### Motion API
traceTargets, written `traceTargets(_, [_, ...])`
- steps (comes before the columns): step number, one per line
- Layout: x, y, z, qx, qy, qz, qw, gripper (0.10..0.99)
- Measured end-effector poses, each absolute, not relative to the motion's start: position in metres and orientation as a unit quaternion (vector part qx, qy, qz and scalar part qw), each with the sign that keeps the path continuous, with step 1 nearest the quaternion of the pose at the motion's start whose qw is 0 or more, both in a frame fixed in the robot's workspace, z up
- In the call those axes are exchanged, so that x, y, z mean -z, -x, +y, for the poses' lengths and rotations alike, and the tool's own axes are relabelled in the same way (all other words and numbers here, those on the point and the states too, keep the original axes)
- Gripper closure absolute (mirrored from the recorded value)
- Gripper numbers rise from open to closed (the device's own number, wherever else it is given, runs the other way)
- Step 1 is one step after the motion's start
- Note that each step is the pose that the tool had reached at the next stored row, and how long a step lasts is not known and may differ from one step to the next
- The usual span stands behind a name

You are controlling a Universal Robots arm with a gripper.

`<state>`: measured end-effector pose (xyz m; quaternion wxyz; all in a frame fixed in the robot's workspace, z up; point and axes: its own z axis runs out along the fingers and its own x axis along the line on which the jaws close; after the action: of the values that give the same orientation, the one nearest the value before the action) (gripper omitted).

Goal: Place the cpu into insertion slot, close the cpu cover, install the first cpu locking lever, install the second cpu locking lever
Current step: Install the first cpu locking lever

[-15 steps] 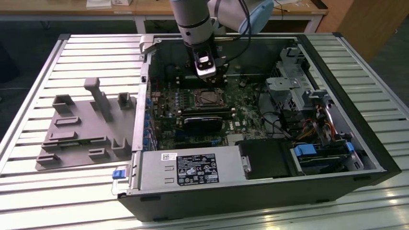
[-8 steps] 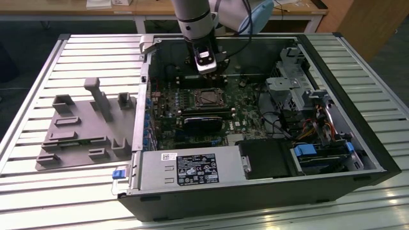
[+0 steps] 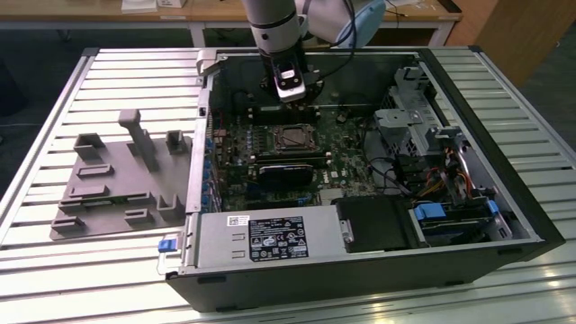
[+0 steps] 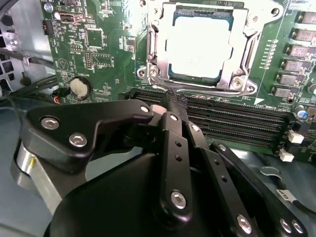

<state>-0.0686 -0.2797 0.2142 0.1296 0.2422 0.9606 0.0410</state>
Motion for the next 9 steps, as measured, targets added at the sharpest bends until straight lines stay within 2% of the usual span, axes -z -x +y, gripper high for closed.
traceTargets(4, [-0.2141, 0.0685, -0.2798, -0.040, -0.242, 0.961, 0.128, 0.984])
traceTargets(9, [-0.2136, 0.0662, -0.2806, -0.030, -0.242, 0.963, 0.114, 0.984])
